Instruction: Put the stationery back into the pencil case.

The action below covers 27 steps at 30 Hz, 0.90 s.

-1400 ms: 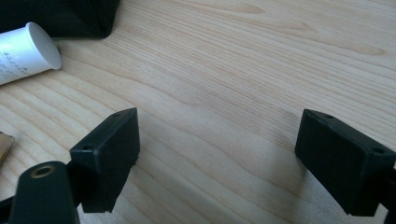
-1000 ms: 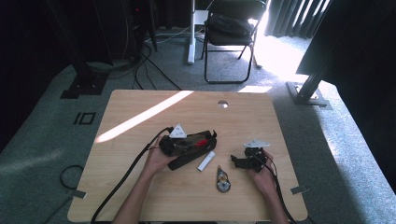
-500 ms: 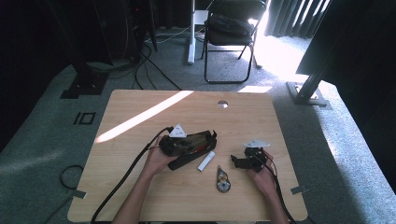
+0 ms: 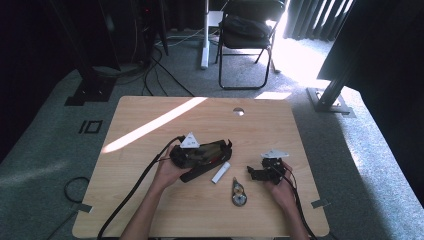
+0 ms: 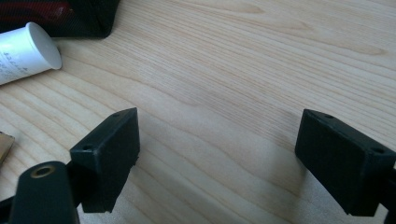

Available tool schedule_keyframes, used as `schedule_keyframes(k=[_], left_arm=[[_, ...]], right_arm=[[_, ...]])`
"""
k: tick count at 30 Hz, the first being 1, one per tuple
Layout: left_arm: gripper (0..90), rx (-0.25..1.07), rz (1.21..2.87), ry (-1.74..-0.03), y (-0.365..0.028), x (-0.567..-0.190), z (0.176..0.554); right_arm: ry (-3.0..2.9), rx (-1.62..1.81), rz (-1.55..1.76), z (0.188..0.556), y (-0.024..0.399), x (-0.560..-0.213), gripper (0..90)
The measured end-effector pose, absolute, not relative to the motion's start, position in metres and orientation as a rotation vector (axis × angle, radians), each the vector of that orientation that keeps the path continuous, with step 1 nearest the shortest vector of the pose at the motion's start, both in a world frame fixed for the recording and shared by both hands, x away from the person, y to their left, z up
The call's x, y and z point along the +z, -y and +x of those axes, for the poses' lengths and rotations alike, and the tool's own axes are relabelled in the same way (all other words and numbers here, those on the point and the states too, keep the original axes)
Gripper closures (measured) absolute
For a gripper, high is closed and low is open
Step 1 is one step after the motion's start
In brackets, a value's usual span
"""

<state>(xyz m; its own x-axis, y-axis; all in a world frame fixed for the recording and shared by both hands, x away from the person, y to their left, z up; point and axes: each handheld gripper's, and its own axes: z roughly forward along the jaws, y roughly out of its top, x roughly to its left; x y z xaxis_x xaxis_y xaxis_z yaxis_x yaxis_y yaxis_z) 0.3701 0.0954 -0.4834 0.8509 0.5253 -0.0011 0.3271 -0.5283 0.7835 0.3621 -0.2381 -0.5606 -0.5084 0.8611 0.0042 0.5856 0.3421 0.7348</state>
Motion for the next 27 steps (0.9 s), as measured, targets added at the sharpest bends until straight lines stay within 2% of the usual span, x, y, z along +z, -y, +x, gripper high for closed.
schedule_keyframes(k=[27], left_arm=[[68.2, 0.286, 2.151, -0.579, -0.086, -0.476, 0.354]], right_arm=[[-2.225, 0.979, 1.275, 0.362, 0.238, -0.561, 13.7]])
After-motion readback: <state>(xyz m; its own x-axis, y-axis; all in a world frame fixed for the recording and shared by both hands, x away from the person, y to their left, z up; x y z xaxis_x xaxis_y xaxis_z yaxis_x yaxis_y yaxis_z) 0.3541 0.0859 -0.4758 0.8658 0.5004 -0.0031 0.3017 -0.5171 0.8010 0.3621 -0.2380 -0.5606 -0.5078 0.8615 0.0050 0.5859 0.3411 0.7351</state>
